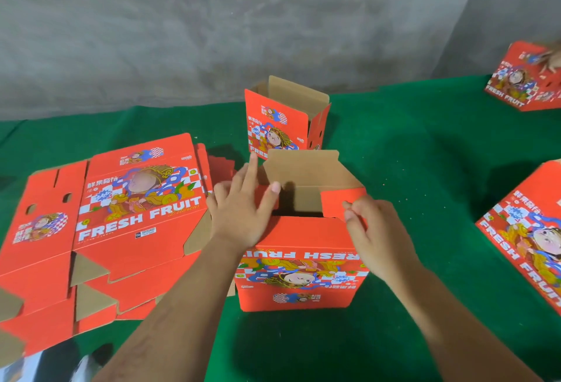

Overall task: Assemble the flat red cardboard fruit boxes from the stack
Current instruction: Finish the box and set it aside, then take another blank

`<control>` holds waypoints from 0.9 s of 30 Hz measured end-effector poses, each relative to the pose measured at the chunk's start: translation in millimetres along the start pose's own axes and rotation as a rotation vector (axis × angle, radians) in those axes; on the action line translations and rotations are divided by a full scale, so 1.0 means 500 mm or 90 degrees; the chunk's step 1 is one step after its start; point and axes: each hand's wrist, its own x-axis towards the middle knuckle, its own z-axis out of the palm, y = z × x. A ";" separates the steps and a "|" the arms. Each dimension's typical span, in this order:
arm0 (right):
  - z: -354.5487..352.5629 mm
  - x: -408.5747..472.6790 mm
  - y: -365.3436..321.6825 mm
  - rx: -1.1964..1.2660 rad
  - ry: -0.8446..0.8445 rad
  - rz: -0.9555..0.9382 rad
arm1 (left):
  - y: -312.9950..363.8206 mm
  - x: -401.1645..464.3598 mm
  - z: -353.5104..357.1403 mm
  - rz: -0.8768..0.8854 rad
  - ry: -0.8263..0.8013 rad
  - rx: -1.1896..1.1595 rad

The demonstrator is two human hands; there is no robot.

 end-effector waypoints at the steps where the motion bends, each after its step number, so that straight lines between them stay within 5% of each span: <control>1: -0.003 0.018 0.001 0.025 0.003 0.033 | -0.004 0.004 -0.004 -0.021 -0.002 -0.079; 5: 0.009 0.074 -0.014 0.195 0.057 0.221 | -0.002 0.005 -0.012 -0.043 -0.042 -0.085; 8: 0.020 0.076 -0.005 0.003 -0.155 0.195 | 0.001 -0.001 -0.009 -0.054 -0.057 -0.051; 10: 0.013 0.079 -0.002 0.017 -0.232 0.189 | 0.001 0.009 -0.011 -0.128 -0.143 -0.080; 13: 0.016 0.085 -0.020 -0.121 -0.247 0.203 | 0.016 0.012 -0.008 -0.181 -0.231 0.081; 16: 0.022 0.071 -0.030 -0.195 -0.207 0.185 | 0.019 0.005 -0.011 -0.169 -0.209 0.085; 18: 0.011 0.069 -0.018 -0.073 -0.214 0.206 | 0.008 0.000 -0.018 -0.156 -0.198 -0.048; 22: -0.024 0.076 -0.010 0.238 -0.112 0.340 | 0.009 -0.011 -0.031 -0.324 -0.063 -0.516; 27: -0.053 0.047 0.016 0.176 0.048 0.332 | 0.034 -0.067 -0.003 -0.245 0.091 -0.723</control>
